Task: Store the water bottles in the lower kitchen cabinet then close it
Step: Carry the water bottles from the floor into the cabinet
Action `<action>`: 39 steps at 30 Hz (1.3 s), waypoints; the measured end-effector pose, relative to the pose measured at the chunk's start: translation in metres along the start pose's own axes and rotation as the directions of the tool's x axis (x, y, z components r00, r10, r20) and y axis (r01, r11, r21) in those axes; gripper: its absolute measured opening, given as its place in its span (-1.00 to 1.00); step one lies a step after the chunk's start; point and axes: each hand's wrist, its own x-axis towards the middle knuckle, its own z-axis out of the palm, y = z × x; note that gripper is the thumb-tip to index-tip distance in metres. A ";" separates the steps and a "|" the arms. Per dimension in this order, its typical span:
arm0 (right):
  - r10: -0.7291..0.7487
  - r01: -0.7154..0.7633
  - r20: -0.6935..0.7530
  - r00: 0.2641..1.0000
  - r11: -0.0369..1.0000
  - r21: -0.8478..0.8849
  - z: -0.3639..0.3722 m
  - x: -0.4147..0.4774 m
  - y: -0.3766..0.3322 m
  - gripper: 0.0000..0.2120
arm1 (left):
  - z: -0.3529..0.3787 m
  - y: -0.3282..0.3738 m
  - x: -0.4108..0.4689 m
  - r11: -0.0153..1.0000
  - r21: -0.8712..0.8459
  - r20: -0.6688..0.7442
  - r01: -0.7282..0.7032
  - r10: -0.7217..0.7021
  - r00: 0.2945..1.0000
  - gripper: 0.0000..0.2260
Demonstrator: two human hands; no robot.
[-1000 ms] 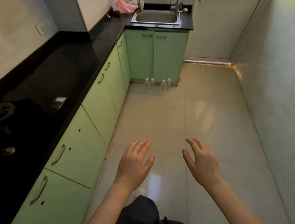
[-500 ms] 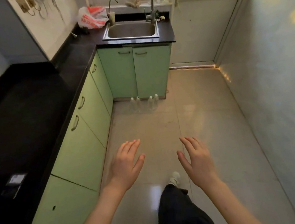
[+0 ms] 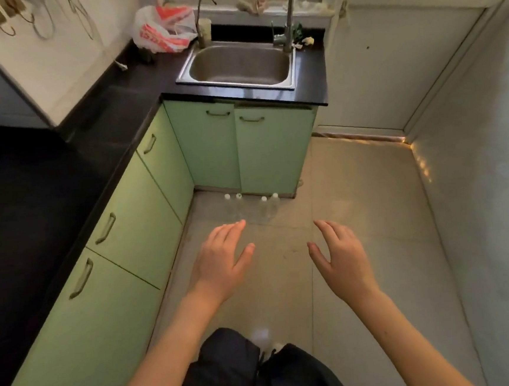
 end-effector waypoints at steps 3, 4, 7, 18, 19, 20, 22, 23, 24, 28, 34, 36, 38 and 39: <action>0.003 -0.003 0.015 1.000 1.000 0.019 0.012 0.051 0.018 -0.58 | 0.015 -0.010 0.053 1.000 -0.012 0.010 0.023 -0.022 1.000 -0.42; 0.009 -0.010 0.032 0.999 1.000 0.024 0.020 0.065 0.024 -0.57 | 0.022 -0.017 0.069 1.000 -0.013 0.011 0.029 -0.028 1.000 -0.42; 0.040 -0.042 0.073 0.997 0.999 0.019 0.051 0.108 0.046 -0.56 | 0.048 -0.040 0.116 0.997 -0.006 0.031 0.078 -0.078 0.996 -0.41; 0.124 -0.137 0.190 0.974 0.989 0.056 0.177 0.316 0.141 -0.32 | 0.136 -0.149 0.355 0.991 0.042 0.124 0.125 -0.130 0.984 -0.35; 0.126 -0.141 0.192 0.973 0.988 0.068 0.192 0.332 0.152 -0.30 | 0.150 -0.160 0.373 0.991 0.062 0.122 0.121 -0.128 0.984 -0.36; 0.124 -0.141 0.194 0.973 0.987 0.076 0.208 0.347 0.164 -0.29 | 0.167 -0.172 0.389 0.990 0.070 0.121 0.120 -0.128 0.984 -0.36; 0.113 -0.133 0.208 0.972 0.988 0.082 0.249 0.373 0.191 -0.27 | 0.210 -0.197 0.417 0.989 0.054 0.118 0.141 -0.146 0.982 -0.34; 0.104 -0.124 0.217 0.971 0.989 0.079 0.274 0.383 0.207 -0.27 | 0.236 -0.211 0.429 0.987 0.042 0.122 0.155 -0.159 0.980 -0.33; 0.102 -0.122 0.227 0.969 0.990 0.077 0.301 0.391 0.223 -0.26 | 0.264 -0.225 0.439 0.986 0.028 0.129 0.164 -0.166 0.978 -0.32; 0.130 -0.160 0.258 0.957 0.982 0.100 0.423 0.406 0.292 -0.26 | 0.397 -0.293 0.459 0.983 0.002 0.162 0.181 -0.179 0.970 -0.31; 0.205 -0.243 0.365 0.908 0.968 0.062 0.605 0.389 0.398 -0.26 | 0.582 -0.402 0.466 0.977 0.038 0.299 0.209 -0.211 0.931 -0.40; 0.227 -0.265 0.389 0.893 0.963 0.046 0.652 0.384 0.427 -0.27 | 0.628 -0.434 0.466 0.971 0.036 0.327 0.234 -0.233 0.916 -0.37; 0.234 -0.273 0.399 0.887 0.961 0.045 0.697 0.382 0.452 -0.28 | 0.667 -0.461 0.469 0.974 0.015 0.300 0.227 -0.221 0.928 -0.31; 0.236 -0.281 0.405 0.883 0.958 0.053 0.717 0.383 0.461 -0.28 | 0.684 -0.472 0.472 0.972 -0.006 0.291 0.234 -0.223 0.930 -0.29</action>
